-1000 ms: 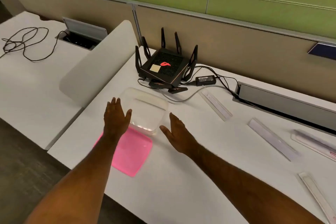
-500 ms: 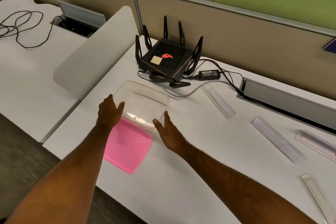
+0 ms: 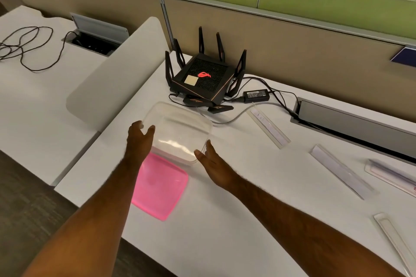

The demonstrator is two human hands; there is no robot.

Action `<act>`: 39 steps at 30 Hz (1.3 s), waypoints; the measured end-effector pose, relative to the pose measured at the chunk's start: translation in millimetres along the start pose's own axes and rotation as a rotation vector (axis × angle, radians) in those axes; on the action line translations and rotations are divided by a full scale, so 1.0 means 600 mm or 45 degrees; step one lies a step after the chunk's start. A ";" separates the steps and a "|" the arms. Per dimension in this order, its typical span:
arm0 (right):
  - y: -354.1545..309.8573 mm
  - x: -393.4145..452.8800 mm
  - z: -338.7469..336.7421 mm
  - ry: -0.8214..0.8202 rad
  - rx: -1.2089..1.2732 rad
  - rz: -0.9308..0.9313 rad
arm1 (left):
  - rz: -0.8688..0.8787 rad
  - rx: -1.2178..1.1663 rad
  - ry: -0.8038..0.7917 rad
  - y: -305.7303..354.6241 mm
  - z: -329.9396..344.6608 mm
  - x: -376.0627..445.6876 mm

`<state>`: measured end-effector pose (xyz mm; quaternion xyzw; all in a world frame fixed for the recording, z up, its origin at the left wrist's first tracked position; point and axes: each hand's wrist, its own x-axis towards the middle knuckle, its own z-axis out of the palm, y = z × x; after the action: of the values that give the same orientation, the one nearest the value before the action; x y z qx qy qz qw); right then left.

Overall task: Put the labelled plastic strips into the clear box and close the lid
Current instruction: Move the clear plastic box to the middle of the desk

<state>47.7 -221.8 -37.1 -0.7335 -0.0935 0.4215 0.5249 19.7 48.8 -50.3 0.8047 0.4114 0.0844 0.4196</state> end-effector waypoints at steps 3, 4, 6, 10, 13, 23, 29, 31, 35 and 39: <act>0.009 -0.009 0.001 0.010 0.044 0.005 | 0.023 -0.019 0.020 -0.004 0.004 -0.008; 0.011 -0.013 0.002 0.014 0.047 0.006 | 0.030 -0.023 0.027 -0.004 0.003 -0.011; 0.013 -0.018 0.002 0.029 0.048 0.003 | 0.039 -0.038 0.040 -0.001 0.002 -0.016; 0.008 -0.027 -0.001 0.079 0.062 -0.018 | 0.086 -0.030 0.044 0.010 -0.002 -0.029; 0.007 -0.034 -0.016 0.126 0.076 -0.017 | 0.138 -0.035 0.061 0.021 0.003 -0.043; 0.011 -0.073 -0.044 0.229 -0.034 -0.071 | 0.189 -0.041 0.053 0.050 -0.006 -0.095; 0.038 -0.122 -0.073 0.336 0.017 -0.069 | 0.207 -0.064 0.017 0.059 0.009 -0.144; 0.045 -0.141 -0.088 0.388 0.015 -0.088 | 0.213 -0.089 -0.002 0.071 0.018 -0.157; 0.062 -0.180 -0.118 0.476 0.005 -0.126 | 0.206 -0.151 -0.057 0.090 0.037 -0.190; 0.085 -0.228 -0.143 0.567 0.029 -0.174 | 0.180 -0.165 -0.054 0.098 0.056 -0.231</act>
<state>7.9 -382.4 -1.1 -0.7943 -0.0201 0.2139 0.5682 -18.8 -91.2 1.2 0.8046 0.3383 0.1231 0.4723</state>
